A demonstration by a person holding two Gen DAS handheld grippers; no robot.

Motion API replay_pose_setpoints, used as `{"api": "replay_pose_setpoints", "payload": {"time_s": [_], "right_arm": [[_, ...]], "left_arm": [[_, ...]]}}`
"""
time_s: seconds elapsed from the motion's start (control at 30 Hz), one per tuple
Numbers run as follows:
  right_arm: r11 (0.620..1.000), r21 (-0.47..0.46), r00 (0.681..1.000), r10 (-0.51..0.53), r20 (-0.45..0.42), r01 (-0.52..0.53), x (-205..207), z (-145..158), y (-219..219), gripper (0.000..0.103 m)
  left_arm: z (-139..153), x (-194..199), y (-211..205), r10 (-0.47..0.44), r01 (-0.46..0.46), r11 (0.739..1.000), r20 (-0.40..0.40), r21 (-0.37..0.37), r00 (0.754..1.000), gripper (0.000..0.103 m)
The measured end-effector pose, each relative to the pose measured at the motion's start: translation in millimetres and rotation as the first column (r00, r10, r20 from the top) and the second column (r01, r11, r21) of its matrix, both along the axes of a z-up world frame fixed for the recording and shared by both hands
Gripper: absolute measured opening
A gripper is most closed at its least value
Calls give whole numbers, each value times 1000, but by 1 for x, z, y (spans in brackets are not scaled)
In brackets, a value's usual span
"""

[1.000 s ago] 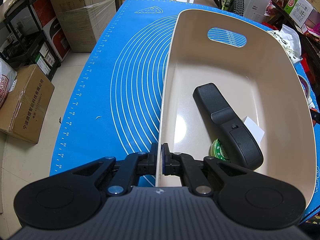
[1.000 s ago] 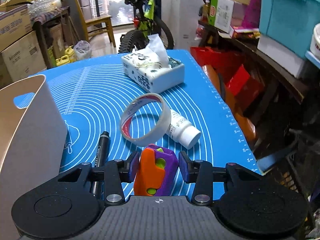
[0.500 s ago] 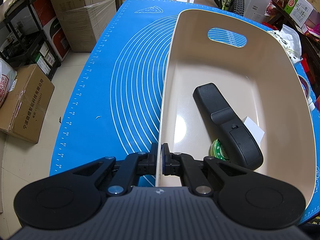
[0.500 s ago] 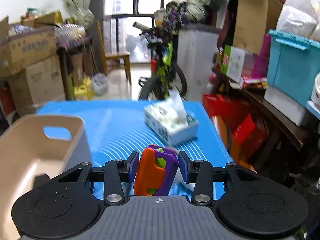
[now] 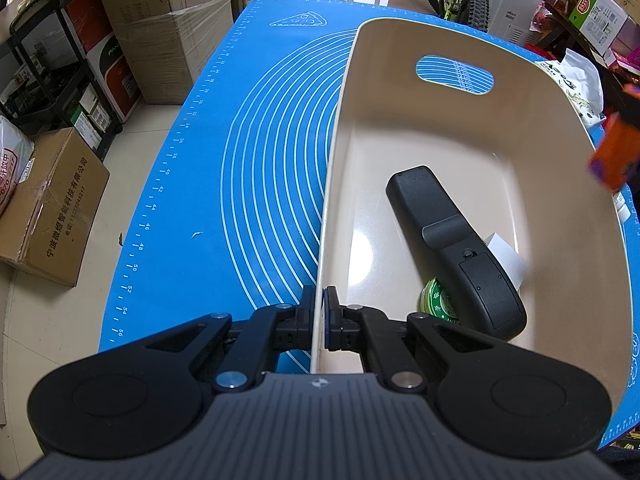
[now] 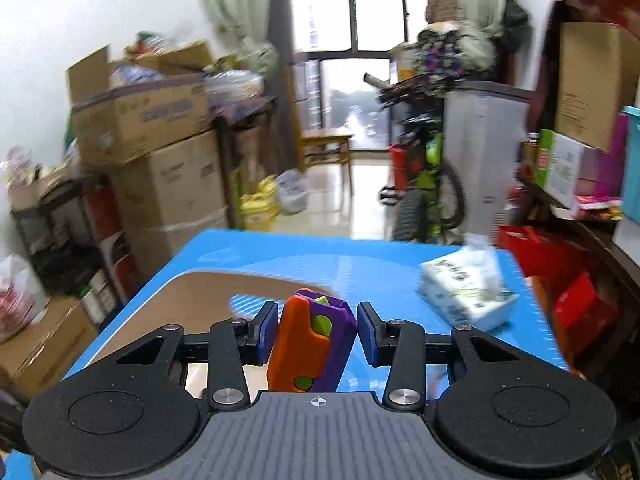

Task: Organize rigid objects
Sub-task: 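Carry the orange-purple toy into the beige bin and release it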

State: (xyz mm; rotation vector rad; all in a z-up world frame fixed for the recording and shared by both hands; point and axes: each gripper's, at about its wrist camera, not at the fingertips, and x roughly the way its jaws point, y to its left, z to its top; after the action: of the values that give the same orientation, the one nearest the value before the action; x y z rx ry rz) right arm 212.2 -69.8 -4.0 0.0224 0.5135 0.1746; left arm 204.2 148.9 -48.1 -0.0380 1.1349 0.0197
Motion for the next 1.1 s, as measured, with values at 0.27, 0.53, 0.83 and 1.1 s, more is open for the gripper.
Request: {"api": "replay_pose_setpoints", "payload": {"time_s": [0.27, 0.53, 0.83, 1.1], "right_arm": [[995, -55, 985, 74, -156, -84, 7, -36, 42, 49], [980, -112, 953, 127, -274, -163, 11, -60, 59, 49], [982, -61, 948, 153, -280, -177, 12, -51, 51, 52], [987, -6, 972, 159, -173, -163, 2, -10, 11, 53]], "left_arm": [[0, 0, -1, 0, 0, 1000, 0, 0, 1000, 5], [-1, 1, -1, 1, -1, 1000, -1, 4, 1000, 5], [-1, 0, -1, 3, -3, 1000, -1, 5, 1000, 6], [0, 0, -2, 3, -3, 1000, -1, 5, 1000, 6]]}}
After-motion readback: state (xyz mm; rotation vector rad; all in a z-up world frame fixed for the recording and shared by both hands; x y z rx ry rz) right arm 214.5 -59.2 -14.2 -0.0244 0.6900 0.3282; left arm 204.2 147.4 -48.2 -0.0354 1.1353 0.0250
